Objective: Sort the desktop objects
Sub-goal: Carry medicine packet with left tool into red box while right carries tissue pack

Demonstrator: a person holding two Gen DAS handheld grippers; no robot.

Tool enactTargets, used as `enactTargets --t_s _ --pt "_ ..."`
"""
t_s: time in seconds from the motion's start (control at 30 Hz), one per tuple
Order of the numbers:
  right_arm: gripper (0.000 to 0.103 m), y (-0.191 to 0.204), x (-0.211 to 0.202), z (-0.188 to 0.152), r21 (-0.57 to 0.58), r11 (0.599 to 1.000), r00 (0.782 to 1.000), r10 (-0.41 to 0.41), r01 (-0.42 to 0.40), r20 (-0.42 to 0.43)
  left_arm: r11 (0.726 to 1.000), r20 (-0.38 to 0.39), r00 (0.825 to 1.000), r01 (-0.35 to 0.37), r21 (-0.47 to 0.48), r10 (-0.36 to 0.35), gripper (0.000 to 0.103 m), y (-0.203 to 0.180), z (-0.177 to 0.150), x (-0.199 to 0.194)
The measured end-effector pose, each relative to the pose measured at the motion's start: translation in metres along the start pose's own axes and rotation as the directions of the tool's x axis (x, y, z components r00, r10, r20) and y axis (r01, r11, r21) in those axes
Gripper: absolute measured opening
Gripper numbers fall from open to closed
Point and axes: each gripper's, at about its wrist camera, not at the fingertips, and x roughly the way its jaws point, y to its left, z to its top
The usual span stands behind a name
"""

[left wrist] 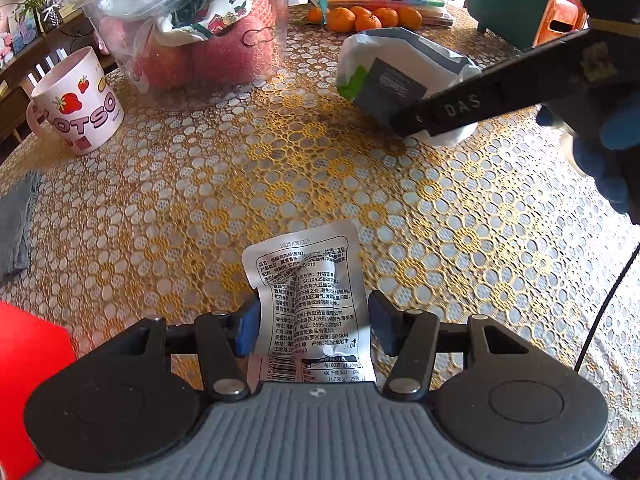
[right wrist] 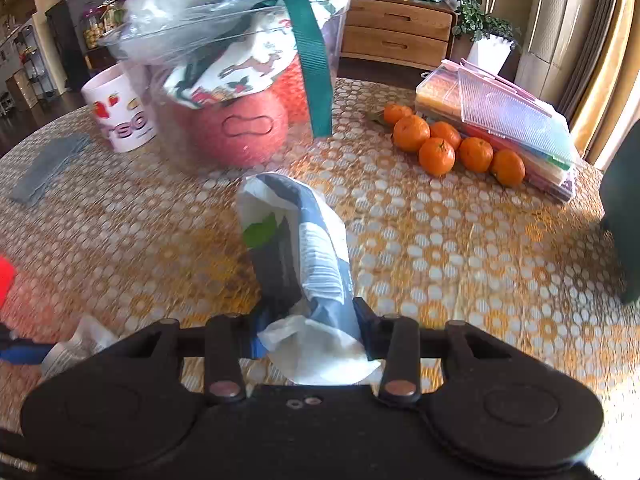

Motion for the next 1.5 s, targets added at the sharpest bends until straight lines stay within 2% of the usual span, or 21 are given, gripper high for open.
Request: enactTargets --t_s 0.47,0.83,1.1,1.5 --pt "0.037 0.017 -0.077 -0.073 0.021 0.997 0.997 0.071 -0.070 -0.043 0.994 0.040 0.999 0.041 -0.104 -0.037 0.054 -0.025 -0.055 -0.048" --pt "0.037 0.051 -0.145 -0.106 -0.025 0.994 0.994 0.107 -0.108 -0.034 0.991 0.118 0.992 0.050 -0.125 -0.035 0.054 -0.021 -0.095 -0.127" --pt "0.037 0.093 -0.188 -0.113 -0.092 0.987 0.992 0.128 -0.128 -0.003 0.988 0.175 0.984 0.029 -0.149 -0.003 0.054 0.000 -0.117 -0.182" --pt "0.037 0.182 -0.223 -0.098 -0.215 0.956 0.975 0.215 -0.199 0.057 0.972 0.220 0.968 -0.068 -0.226 0.119 0.054 0.068 -0.159 -0.245"
